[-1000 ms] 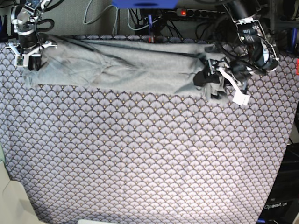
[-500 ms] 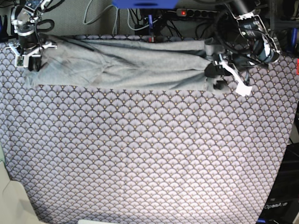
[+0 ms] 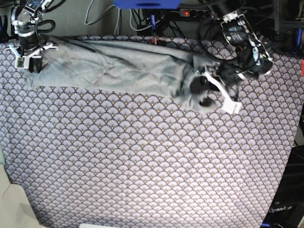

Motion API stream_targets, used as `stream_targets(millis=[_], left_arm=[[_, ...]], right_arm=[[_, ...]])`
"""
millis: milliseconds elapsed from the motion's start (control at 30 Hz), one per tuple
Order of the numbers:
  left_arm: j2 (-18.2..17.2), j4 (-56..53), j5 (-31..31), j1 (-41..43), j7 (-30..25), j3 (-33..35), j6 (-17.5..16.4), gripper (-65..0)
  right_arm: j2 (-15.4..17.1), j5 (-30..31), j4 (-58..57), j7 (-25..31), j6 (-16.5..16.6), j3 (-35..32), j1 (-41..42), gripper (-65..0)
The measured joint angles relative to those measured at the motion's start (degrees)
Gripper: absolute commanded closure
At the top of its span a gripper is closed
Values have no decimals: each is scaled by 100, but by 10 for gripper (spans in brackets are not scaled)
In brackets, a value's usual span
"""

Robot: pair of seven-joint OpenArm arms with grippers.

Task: Fold the T-shirt properly
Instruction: 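Lift the strip end with the left gripper and drag it outward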

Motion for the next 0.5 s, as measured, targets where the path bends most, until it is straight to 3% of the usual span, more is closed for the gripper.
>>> stream_targets(millis=[133,333,500], left_arm=[[-109,144,-50,81,52,380,20,0],[-33,166,-793,223,-28,1392,20,0],[-81,131,-975,280,-498,2129,24,0]], right_arm=[[2,-2,0,-7,0,0,0,-158],[13,0,0,0,2,-4,2,-158],[13,-2,0,-17,2,-4,-2,-158]])
